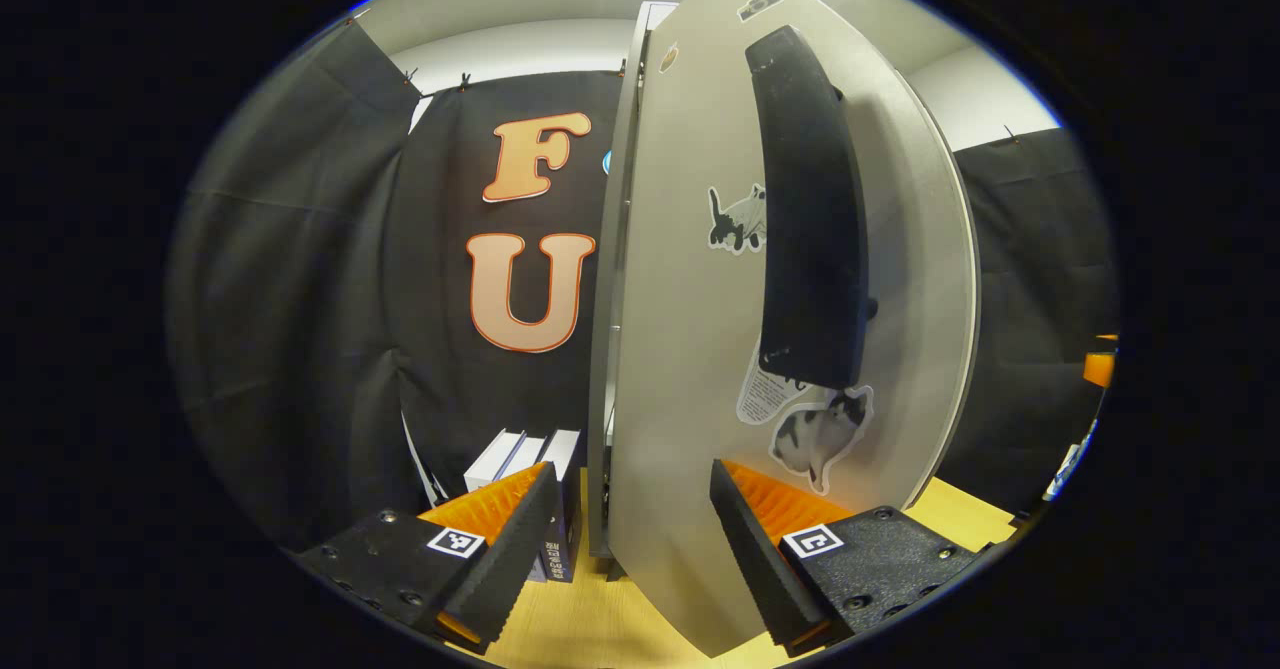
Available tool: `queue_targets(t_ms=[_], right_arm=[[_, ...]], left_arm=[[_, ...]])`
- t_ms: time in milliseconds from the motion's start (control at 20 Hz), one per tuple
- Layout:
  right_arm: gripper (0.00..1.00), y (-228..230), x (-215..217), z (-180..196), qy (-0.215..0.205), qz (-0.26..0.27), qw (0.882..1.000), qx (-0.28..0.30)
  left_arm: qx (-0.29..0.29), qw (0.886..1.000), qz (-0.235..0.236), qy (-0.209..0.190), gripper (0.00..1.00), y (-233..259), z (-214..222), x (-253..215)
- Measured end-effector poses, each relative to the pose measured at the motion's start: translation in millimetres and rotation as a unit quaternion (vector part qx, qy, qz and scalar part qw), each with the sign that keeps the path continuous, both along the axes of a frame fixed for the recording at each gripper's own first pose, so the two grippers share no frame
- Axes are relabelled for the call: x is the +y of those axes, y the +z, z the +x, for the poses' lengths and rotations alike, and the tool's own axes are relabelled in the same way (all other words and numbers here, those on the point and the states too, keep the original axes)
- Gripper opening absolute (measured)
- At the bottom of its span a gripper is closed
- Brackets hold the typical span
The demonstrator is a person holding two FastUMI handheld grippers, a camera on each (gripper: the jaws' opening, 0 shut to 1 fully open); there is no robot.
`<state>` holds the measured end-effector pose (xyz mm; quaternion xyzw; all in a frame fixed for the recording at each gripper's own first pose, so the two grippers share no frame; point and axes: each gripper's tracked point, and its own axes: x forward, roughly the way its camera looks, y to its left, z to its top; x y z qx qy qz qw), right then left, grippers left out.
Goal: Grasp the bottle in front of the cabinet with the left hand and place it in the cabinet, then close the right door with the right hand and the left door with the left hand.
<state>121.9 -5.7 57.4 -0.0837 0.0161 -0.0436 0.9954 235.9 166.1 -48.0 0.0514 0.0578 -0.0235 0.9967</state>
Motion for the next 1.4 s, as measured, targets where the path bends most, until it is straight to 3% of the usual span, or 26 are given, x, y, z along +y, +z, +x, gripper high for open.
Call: queue_targets(t_ms=[500, 600, 650, 900, 1100, 1400], right_arm=[[0.94, 17.5, -44.7, 26.1, 0.007, 0.005, 1.0, -0.014], [0.94, 15.1, -53.5, 27.5, 0.004, 0.009, 1.0, -0.011], [0.94, 16.0, -59.5, 27.8, 0.0, 0.01, 1.0, -0.011], [0.94, 18.6, -79.1, 24.5, -0.015, 0.01, 1.0, -0.015], [0.94, 18.3, -89.0, 20.7, -0.022, 0.013, 1.0, -0.016], [0.94, 18.3, -93.7, 23.0, -0.021, 0.015, 1.0, -0.013]], left_arm=[[0.005, 1.0, -0.012, 0.023, 0.89, -8.8, 22.3, -27.1], [0.009, 1.0, -0.012, 0.017, 0.97, -13.7, 30.9, -39.1], [0.012, 1.0, -0.013, 0.012, 0.89, -18.6, 37.5, -44.4], [0.012, 1.0, -0.001, 0.009, 0.94, -26.0, 66.5, -70.0], [0.012, 1.0, -0.005, 0.014, 0.9, -30.1, 77.8, -74.1], [0.018, 1.0, -0.01, 0.016, 0.98, -32.4, 96.2, -85.6]])
